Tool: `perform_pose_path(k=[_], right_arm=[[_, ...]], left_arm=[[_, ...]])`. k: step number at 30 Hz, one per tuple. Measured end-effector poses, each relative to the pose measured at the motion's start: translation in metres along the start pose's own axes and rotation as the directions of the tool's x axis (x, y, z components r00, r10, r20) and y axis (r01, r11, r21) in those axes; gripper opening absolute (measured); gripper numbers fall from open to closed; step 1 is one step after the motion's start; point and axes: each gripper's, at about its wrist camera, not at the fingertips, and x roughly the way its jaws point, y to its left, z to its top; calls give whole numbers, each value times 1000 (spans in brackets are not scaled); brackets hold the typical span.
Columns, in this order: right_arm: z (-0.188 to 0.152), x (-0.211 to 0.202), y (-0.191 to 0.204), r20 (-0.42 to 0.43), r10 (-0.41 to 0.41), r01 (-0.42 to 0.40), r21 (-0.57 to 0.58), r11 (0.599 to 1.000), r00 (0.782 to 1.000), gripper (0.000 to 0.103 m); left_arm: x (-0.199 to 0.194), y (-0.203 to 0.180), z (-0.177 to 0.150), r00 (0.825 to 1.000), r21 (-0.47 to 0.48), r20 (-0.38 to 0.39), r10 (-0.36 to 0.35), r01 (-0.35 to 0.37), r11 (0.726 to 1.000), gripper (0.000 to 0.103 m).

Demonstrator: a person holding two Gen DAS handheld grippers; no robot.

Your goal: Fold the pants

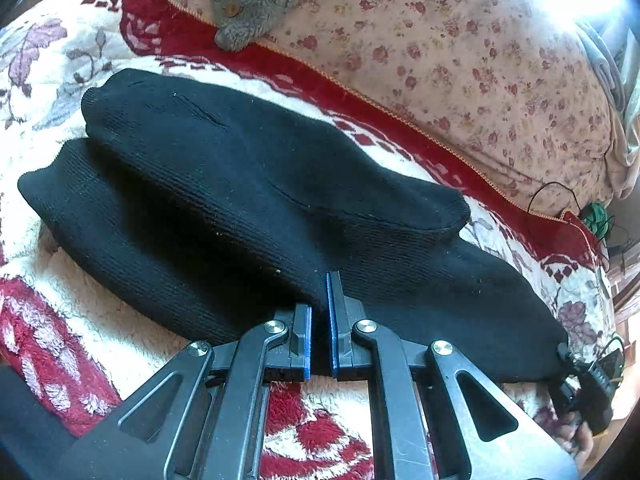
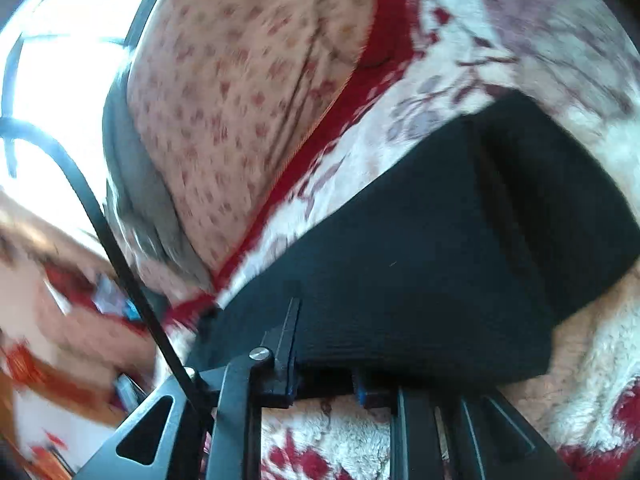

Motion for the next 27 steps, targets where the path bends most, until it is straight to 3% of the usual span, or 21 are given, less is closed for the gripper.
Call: perform_pose_path(k=[5, 9, 11, 16, 19, 22, 25, 27], right_arm=[[11, -11, -8, 71, -45, 42, 37, 998, 996, 17], [21, -15, 0, 86, -108, 111, -30, 993, 990, 5], [24, -19, 6, 81, -128, 134, -80, 988, 989, 5], [32, -40, 11, 120, -129, 143, -114, 983, 984, 4], [34, -47, 5, 117, -128, 141, -116, 983, 985, 4], [32, -43, -5, 137, -200, 215, -97, 972, 970, 5], [30, -39, -18, 96, -259, 264, -46, 963, 961, 5], [29, -46, -18, 95, -280, 284, -29, 958, 955, 13]], left_arm=[[4, 0, 1, 1000, -10, -6, 10, -10, 1000, 5], [1, -4, 5, 1000, -2, 0, 9, -9, 1000, 5], [-3, -11, 5, 1000, 17, 12, 7, -7, 1000, 5], [-9, -29, 4, 999, 54, 26, -32, 30, 998, 5], [-7, -34, 0, 999, 85, 39, -14, 10, 996, 5], [9, -24, -8, 1000, 48, -30, -8, 9, 999, 6], [7, -14, -14, 999, 23, -28, -40, 41, 999, 10], [3, -5, -13, 997, -11, -33, -72, 72, 997, 12]])
